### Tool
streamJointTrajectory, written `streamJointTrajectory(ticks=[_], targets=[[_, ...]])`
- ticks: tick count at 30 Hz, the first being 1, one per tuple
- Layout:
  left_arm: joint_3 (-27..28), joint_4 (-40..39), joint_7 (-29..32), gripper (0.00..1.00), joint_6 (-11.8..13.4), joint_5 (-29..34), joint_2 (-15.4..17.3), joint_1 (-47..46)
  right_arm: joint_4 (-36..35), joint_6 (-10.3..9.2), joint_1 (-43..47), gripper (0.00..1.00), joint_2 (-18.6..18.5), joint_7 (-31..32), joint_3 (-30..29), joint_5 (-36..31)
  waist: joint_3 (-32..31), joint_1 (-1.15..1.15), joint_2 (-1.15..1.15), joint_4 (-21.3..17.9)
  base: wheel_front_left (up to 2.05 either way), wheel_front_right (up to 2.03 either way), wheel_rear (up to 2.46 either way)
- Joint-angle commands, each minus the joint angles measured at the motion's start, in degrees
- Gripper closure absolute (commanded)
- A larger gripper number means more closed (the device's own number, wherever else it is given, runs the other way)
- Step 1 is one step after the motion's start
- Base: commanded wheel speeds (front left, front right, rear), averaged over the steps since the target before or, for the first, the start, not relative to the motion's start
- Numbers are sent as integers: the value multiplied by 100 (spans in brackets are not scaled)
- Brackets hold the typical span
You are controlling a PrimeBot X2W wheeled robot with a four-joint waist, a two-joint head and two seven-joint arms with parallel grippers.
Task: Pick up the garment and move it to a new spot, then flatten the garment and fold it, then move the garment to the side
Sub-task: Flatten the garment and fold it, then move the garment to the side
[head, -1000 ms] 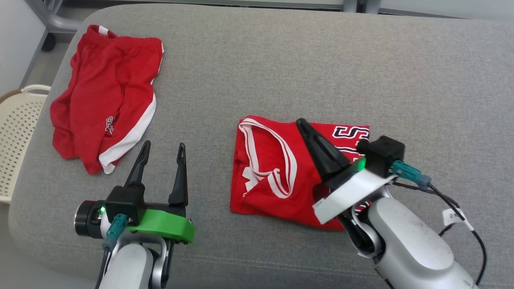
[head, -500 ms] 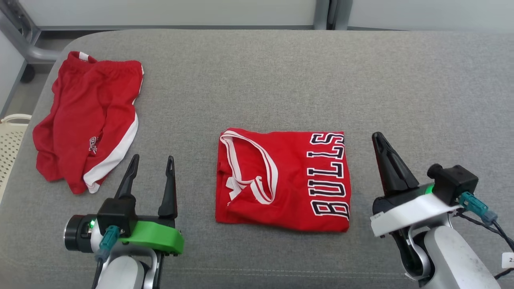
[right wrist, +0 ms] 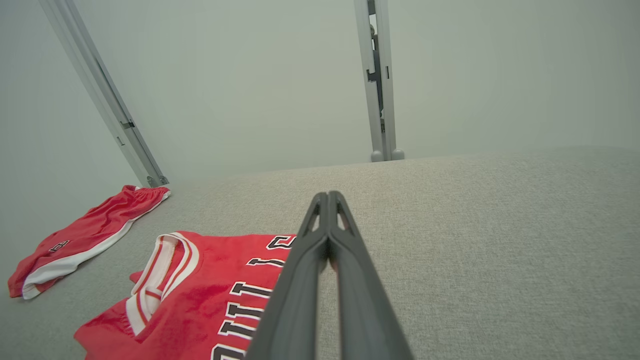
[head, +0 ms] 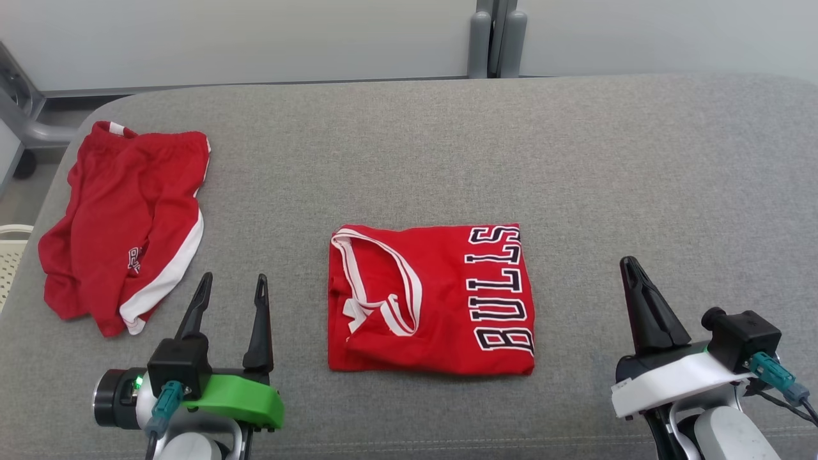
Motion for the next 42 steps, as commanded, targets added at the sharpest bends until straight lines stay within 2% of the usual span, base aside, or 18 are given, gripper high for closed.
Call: streamJointTrajectory(ticks=[1, 3, 4, 5, 6, 29, 35, 42], targets=[[22, -16, 24, 0, 31, -45, 29, 63, -31, 0, 79, 100, -1, -14, -20, -42, -24, 0, 0, -25, 0, 0, 0], [12, -44, 37, 0, 35, -52, 41, 76, -31, 0, 96, 100, 11, -14, -31, -54, -36, 0, 0, -27, 0, 0, 0], [9, -57, 39, 0, 36, -55, 47, 82, -36, 0, 96, 76, 18, -14, -46, -69, -40, 0, 0, -28, 0, 0, 0], [5, -65, 38, 0, 44, -59, 52, 90, -26, 0, 101, 48, 33, -14, -73, -80, -49, 0, 0, -27, 0, 0, 0], [3, -76, 46, 0, 54, -59, 62, 98, -20, 0, 104, 0, 56, -14, -93, -88, -56, 0, 0, -27, 0, 0, 0], [-92, -189, 123, 0, 150, -92, 166, 122, 186, 0, 111, 0, 147, 182, -410, -153, -76, 0, 0, 11, 0, 0, 0], [-163, -236, 126, 0, 100, -86, 132, -82, 801, 0, -337, 0, -102, 656, -226, 109, 118, 0, 0, 140, 0, 0, 0], [-232, -135, 47, 0, 46, -100, 28, -301, 1740, 0, -1109, 0, -416, 992, 489, 378, 484, 0, 0, 494, 0, 0, 0]])
